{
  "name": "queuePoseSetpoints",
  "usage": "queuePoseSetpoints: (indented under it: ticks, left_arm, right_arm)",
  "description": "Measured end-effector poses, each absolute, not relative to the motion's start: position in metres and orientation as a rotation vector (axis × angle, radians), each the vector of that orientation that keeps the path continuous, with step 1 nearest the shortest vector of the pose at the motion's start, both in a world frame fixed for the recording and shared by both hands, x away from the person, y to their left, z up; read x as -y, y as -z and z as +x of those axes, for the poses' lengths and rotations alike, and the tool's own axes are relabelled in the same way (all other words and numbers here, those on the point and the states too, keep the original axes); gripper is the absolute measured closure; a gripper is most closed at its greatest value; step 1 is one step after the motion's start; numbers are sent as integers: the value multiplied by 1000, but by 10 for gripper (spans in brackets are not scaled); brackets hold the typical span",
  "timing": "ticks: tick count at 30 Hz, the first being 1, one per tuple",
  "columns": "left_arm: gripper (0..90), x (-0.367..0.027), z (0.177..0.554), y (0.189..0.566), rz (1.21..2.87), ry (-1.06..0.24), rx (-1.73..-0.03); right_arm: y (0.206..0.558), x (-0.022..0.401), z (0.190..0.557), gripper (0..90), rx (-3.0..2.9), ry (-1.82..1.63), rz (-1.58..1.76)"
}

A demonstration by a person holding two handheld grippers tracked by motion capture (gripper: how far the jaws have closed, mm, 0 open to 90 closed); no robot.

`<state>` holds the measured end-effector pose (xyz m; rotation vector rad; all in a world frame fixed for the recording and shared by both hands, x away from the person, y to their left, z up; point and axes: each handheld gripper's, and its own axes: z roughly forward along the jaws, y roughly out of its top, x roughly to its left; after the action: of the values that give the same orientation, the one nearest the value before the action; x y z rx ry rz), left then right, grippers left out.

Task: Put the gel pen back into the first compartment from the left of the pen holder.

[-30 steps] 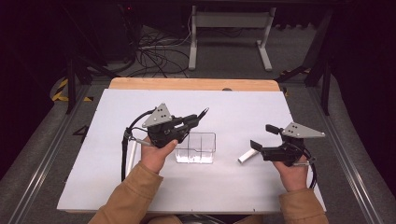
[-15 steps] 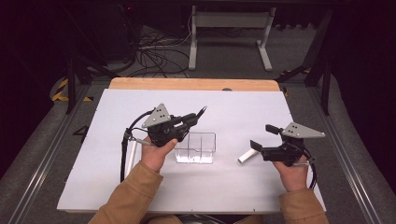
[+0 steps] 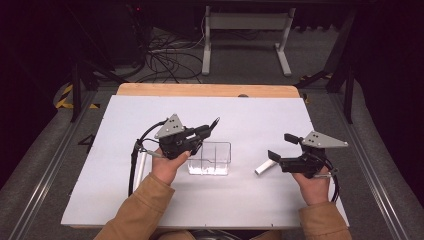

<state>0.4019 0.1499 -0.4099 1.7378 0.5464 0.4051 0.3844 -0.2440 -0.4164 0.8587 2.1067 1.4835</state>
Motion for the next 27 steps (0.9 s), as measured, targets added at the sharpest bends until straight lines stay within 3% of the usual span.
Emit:
queuePoseSetpoints:
  ticks: [24,27]
  left_arm:
    - [784,-155,396,421,1799,-416,-579]
    - [622,-154,395,419,1788,-452,-611]
  right_arm:
    - [416,244,384,116,-2101,-1494,856]
    - [416,244,384,116,-2101,-1496,855]
